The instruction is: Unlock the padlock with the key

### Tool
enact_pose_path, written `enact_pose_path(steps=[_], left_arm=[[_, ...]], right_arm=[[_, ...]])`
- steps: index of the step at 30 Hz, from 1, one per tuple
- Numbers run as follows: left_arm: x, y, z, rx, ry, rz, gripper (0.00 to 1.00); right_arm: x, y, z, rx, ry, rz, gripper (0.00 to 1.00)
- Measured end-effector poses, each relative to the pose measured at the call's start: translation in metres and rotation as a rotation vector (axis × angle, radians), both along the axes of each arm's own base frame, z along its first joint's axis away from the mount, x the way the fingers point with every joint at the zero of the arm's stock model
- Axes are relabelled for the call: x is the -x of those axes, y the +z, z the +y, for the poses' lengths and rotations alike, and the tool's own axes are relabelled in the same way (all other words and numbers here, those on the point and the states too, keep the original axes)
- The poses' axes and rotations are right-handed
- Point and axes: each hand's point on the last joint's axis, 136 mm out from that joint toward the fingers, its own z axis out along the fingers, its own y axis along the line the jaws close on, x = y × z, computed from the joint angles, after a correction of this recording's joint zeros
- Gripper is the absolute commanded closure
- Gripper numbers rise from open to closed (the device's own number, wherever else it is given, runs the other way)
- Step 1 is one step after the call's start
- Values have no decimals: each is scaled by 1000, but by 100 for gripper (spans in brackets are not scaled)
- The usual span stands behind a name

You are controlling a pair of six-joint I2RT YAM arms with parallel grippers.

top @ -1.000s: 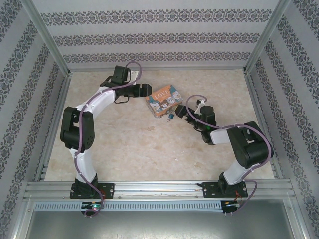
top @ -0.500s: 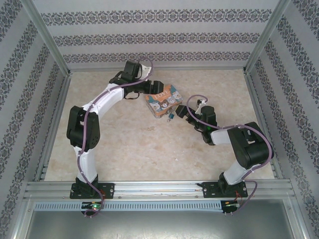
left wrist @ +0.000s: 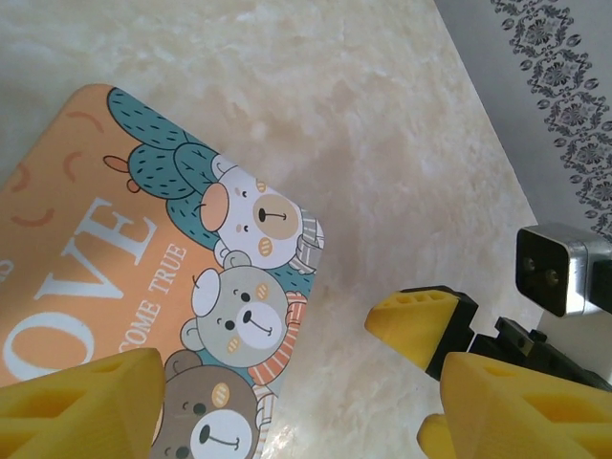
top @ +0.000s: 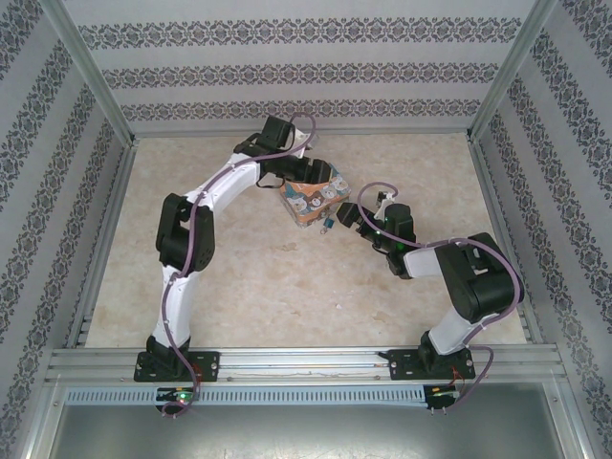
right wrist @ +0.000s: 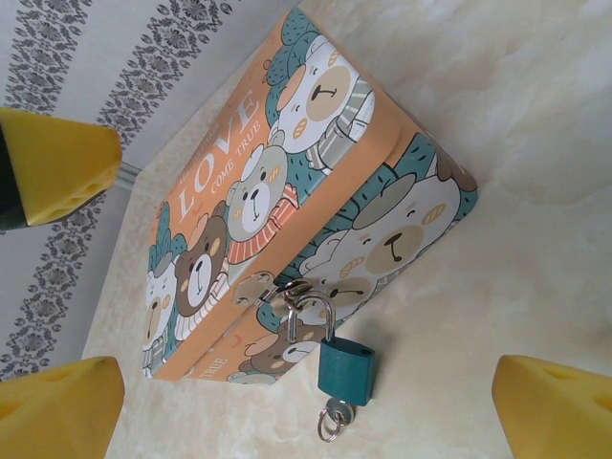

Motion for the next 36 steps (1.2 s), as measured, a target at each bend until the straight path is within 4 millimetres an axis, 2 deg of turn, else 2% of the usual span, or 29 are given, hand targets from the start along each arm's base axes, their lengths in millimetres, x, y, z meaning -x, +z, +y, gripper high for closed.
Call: enact_pose_path(steps=[10,21,25,29,36], left_arm=[[9,-43,7,-87,-22,95,27],[10,-47,8,-115,-30,81,27],[10,-47,9,-117,-28,81,28],[10,-47,9,-117,-26,82,29],[9,-47,9,-119,-23,83,30]], right_arm=[[-4,-5,14,-75,55,-6,11],[-23,0,30,-138,108,-19,21],[-25,-7,35,-143,130,1,28],[-25,-15,38,-138,158,16,40],[-23,-30,40,-116,188,40,42]])
